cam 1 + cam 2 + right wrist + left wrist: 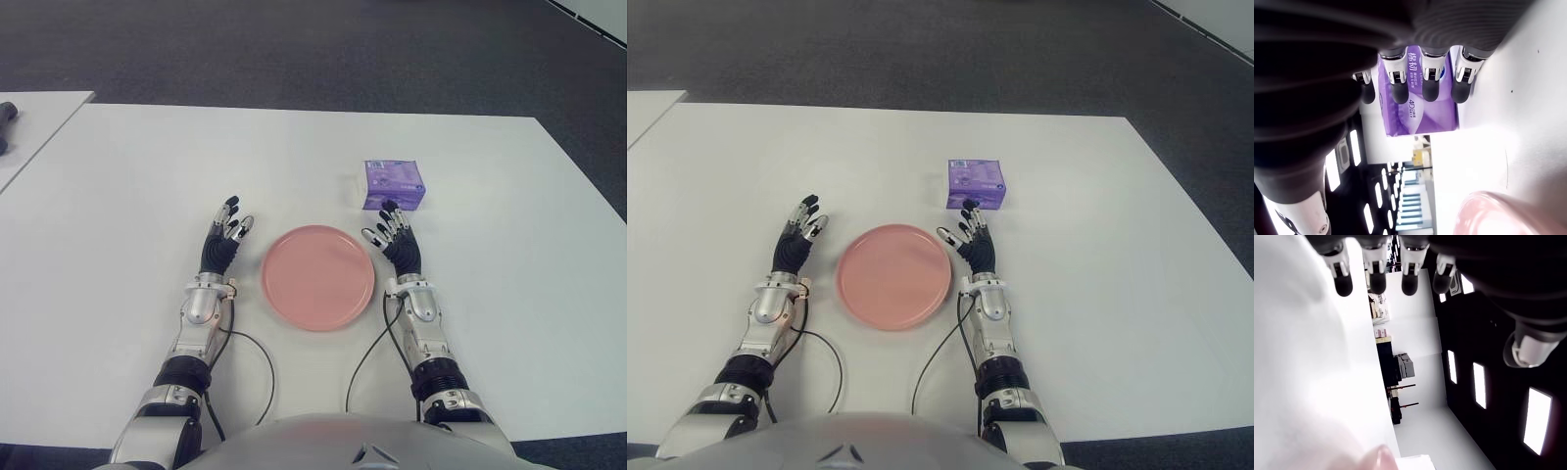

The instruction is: Put the tissue paper into the plate.

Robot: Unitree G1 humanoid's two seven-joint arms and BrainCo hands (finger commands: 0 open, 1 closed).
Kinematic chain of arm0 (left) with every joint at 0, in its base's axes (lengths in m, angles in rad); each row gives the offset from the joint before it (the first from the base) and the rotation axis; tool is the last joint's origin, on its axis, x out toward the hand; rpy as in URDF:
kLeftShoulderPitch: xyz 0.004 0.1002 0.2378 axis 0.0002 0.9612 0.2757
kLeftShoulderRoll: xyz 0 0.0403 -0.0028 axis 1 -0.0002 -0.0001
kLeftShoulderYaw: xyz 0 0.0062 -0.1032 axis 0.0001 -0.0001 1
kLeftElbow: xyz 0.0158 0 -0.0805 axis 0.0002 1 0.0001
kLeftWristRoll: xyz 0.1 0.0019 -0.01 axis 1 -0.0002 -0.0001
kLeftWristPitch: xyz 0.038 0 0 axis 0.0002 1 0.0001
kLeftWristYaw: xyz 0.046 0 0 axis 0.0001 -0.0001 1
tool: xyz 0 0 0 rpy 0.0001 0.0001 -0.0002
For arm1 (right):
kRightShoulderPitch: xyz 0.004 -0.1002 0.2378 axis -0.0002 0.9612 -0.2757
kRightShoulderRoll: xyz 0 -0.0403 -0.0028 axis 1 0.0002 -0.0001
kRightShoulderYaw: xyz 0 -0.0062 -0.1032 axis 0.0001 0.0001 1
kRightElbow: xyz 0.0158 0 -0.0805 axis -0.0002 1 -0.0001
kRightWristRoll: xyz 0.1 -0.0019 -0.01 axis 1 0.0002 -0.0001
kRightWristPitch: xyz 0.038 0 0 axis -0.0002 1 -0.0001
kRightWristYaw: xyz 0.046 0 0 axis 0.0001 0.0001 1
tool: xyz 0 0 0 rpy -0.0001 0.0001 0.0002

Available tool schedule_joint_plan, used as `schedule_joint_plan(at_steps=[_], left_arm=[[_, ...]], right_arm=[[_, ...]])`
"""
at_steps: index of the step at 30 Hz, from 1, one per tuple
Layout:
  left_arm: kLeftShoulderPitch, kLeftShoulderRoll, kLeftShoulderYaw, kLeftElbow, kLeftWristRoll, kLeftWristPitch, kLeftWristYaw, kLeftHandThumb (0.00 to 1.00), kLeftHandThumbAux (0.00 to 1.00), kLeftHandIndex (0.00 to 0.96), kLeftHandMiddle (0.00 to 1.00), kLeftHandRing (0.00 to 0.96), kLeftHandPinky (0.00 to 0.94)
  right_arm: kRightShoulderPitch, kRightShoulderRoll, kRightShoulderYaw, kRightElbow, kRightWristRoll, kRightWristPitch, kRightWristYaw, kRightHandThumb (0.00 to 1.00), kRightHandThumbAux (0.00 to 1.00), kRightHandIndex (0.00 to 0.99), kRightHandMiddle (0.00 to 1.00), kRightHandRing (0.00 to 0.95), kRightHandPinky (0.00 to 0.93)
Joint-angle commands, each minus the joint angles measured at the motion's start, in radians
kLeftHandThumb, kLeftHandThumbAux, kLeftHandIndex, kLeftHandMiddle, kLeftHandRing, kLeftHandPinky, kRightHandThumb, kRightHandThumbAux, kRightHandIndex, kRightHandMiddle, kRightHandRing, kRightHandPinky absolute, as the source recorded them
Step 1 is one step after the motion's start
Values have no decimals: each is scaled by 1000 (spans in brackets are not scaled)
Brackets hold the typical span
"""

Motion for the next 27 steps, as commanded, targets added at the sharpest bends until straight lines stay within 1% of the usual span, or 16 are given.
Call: schedule_joint_plan(at_steps=[1,8,10,12,14,16,19,21,23,25,27], left_arm=[[27,-9,2,20,11,0,23,0,397,0,0,0,0],[22,-10,-2,26,16,0,33,0,392,0,0,0,0],[19,-10,-2,30,15,0,35,0,390,0,0,0,0],[16,-11,-1,36,13,-2,36,0,389,0,0,0,0],[10,-12,0,46,10,-5,36,0,387,0,0,0,0],[3,-12,1,58,9,-9,37,0,386,0,0,0,0],[-6,-10,2,71,9,-12,37,0,384,0,0,0,0],[-11,-10,1,80,11,-16,39,0,382,0,0,0,0],[-16,-11,1,86,12,-19,41,0,381,0,0,0,0],[-19,-13,1,89,12,-20,45,0,382,0,0,0,0],[-21,-15,1,90,12,-21,48,0,384,0,0,0,0]], right_arm=[[44,-2,6,36,-26,76,-25,66,742,0,15,31,71],[35,-17,8,43,-61,110,-64,79,725,0,13,24,48],[31,-28,6,29,-72,103,-71,83,712,0,11,20,37],[31,-37,3,-31,-78,121,-77,85,703,0,9,16,30],[24,-53,-6,-172,-90,196,-93,89,692,0,5,12,31],[0,-68,-17,-227,-107,210,-116,98,684,0,3,12,40],[-20,-76,-32,-305,-137,192,-160,109,677,0,2,14,54],[-37,-84,-41,-320,-159,151,-198,113,673,0,5,18,60],[-45,-88,-44,-319,-168,137,-213,116,671,0,8,22,67],[-84,-93,-47,-368,-187,127,-237,119,669,0,12,25,65],[-147,-100,-51,-448,-213,131,-267,122,666,0,16,27,57]])
